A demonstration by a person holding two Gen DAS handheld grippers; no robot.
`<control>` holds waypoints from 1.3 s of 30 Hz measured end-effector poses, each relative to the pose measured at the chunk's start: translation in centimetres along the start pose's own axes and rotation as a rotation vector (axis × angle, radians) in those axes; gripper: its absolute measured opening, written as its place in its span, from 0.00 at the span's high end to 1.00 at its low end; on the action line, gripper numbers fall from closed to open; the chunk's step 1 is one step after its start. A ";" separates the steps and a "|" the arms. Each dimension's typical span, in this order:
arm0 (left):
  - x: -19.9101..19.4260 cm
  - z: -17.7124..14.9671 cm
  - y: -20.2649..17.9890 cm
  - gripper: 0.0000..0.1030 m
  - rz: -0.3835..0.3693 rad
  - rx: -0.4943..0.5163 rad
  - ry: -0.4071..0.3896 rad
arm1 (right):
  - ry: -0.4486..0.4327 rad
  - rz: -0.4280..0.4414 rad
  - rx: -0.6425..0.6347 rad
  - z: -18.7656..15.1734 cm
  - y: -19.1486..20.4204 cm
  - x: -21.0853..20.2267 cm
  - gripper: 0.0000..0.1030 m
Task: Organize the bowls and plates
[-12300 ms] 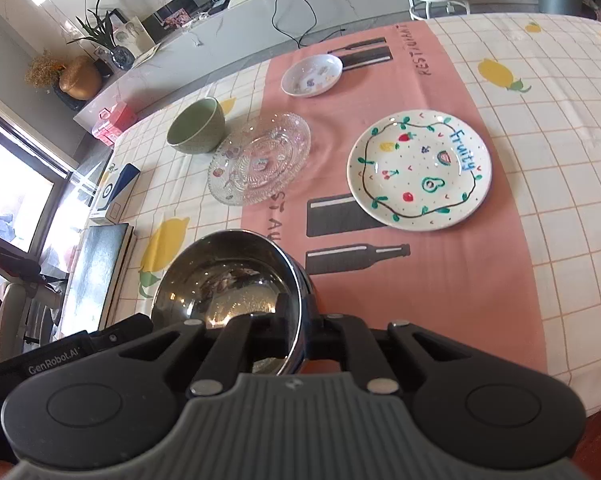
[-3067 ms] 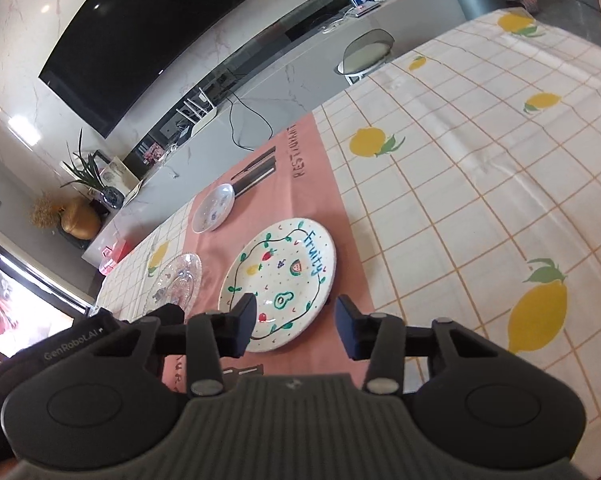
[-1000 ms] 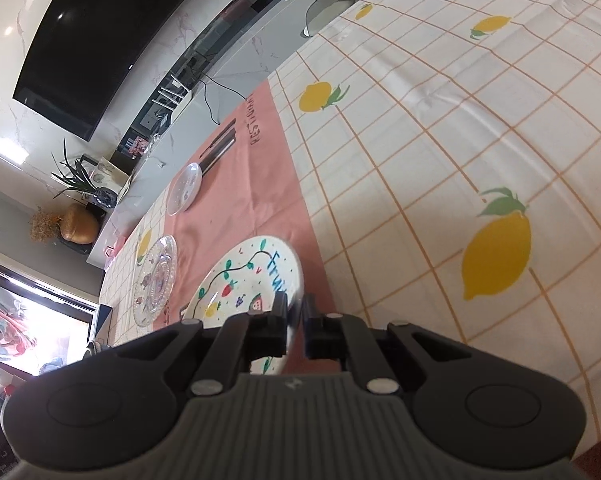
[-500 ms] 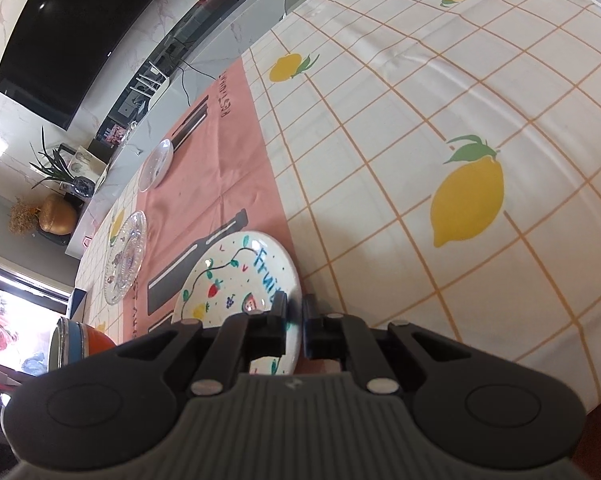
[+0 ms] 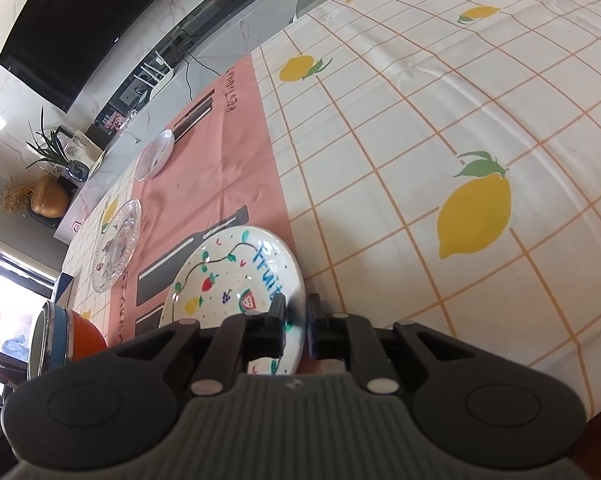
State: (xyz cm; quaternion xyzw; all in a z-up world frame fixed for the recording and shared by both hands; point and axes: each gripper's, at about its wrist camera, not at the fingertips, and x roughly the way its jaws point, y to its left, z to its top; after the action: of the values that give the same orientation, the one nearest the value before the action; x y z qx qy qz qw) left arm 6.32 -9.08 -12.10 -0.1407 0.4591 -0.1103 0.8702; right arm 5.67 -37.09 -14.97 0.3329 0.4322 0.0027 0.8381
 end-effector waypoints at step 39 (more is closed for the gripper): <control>-6.4 17.4 4.6 0.73 -0.035 0.164 0.015 | -0.015 0.104 -0.266 5.4 13.4 2.6 0.65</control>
State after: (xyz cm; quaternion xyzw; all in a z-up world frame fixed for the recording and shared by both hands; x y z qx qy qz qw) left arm 17.49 -0.18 0.64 -0.0764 0.4524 -0.1638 0.8733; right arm 14.99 -28.88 -7.17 0.2407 0.4040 0.1011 0.8767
